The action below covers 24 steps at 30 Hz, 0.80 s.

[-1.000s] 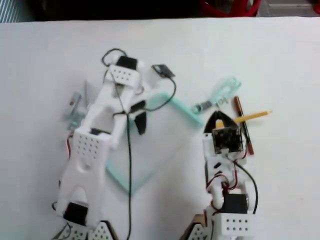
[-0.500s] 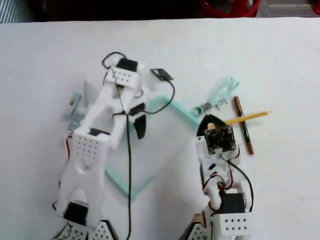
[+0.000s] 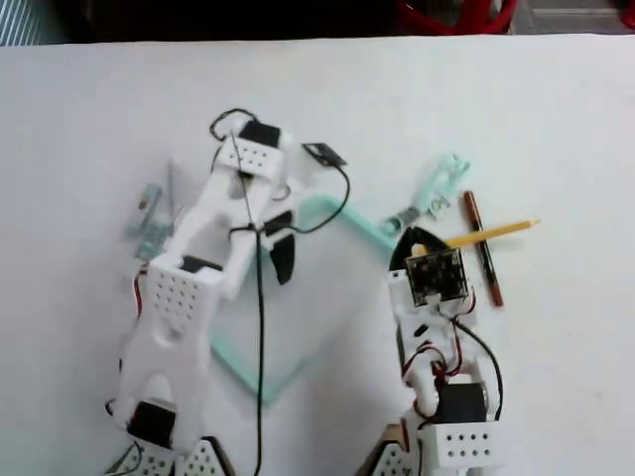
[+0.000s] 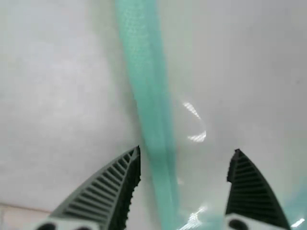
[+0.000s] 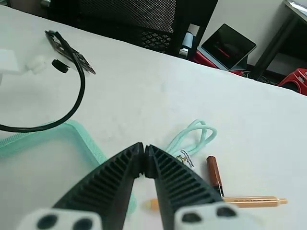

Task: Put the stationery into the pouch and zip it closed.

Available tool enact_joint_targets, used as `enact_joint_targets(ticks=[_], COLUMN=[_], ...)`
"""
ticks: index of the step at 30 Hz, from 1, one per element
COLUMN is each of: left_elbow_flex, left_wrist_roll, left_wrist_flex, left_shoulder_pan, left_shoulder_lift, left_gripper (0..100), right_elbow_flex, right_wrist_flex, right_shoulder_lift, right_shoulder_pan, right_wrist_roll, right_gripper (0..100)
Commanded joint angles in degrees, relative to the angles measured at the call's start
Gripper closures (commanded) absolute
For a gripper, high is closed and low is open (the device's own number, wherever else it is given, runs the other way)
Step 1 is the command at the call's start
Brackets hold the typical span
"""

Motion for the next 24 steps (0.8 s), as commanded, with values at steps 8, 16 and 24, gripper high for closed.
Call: enact_joint_targets(ticks=[8, 16, 24], left_elbow_flex=[1.93, -4.13, -5.27], left_wrist_roll=[-1.49, 1.93, 3.52], left_wrist_flex=[0.35, 0.44, -0.26], left_shoulder_pan=[6.29, 6.11, 3.82], left_shoulder_lift=[-0.57, -2.15, -19.56], left_gripper=[93, 96, 96], right_elbow_flex=[0.53, 0.53, 0.53], right_wrist_flex=[0.31, 0.31, 0.13], right_shoulder_lift=[-0.57, -0.57, -0.57], right_shoulder_pan=[-0.40, -0.22, -0.22], right_wrist_roll=[0.62, 0.62, 0.62], right_gripper=[98.1, 98.1, 98.1])
